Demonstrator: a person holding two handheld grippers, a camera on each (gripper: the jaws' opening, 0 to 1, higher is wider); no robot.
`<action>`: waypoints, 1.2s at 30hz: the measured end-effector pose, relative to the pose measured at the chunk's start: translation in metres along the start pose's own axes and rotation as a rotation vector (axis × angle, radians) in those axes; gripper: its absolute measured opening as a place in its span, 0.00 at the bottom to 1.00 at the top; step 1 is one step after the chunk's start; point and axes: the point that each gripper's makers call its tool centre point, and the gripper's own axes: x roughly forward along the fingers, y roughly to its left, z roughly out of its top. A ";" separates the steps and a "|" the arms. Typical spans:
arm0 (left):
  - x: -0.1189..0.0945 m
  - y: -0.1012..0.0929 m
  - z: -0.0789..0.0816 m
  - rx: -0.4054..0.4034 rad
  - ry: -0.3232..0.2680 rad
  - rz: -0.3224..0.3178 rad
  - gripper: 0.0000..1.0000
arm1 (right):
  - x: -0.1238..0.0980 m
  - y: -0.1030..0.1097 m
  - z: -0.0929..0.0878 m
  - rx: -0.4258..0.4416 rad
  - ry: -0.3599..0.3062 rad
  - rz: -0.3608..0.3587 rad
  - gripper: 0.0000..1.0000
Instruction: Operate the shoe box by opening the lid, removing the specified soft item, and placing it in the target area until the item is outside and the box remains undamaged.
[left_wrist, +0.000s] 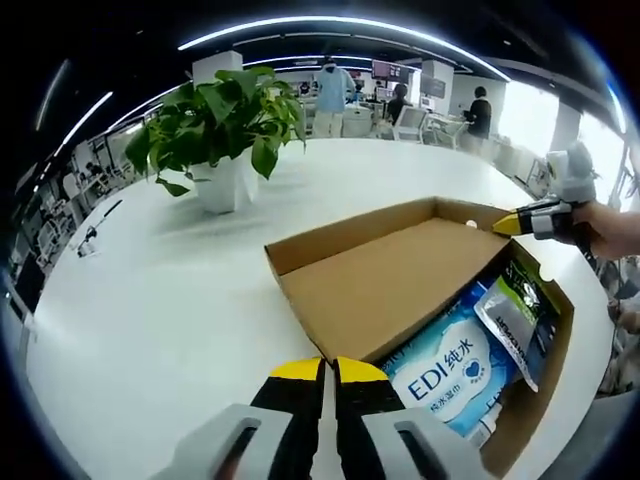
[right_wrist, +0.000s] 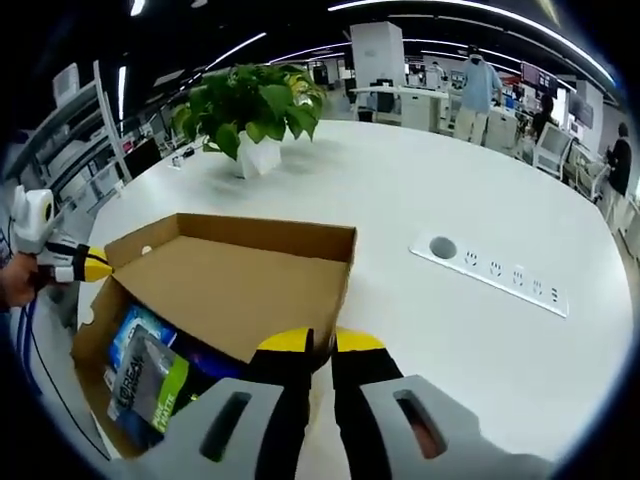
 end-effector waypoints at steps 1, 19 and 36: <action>-0.001 -0.001 0.000 0.002 -0.001 0.000 0.02 | 0.000 0.000 0.000 -0.002 0.002 -0.003 0.05; -0.006 -0.005 0.000 0.024 -0.008 -0.009 0.02 | -0.010 0.000 -0.008 0.033 0.040 0.005 0.05; -0.028 -0.026 -0.015 0.037 -0.004 -0.030 0.05 | -0.044 0.006 -0.022 0.027 0.044 0.004 0.03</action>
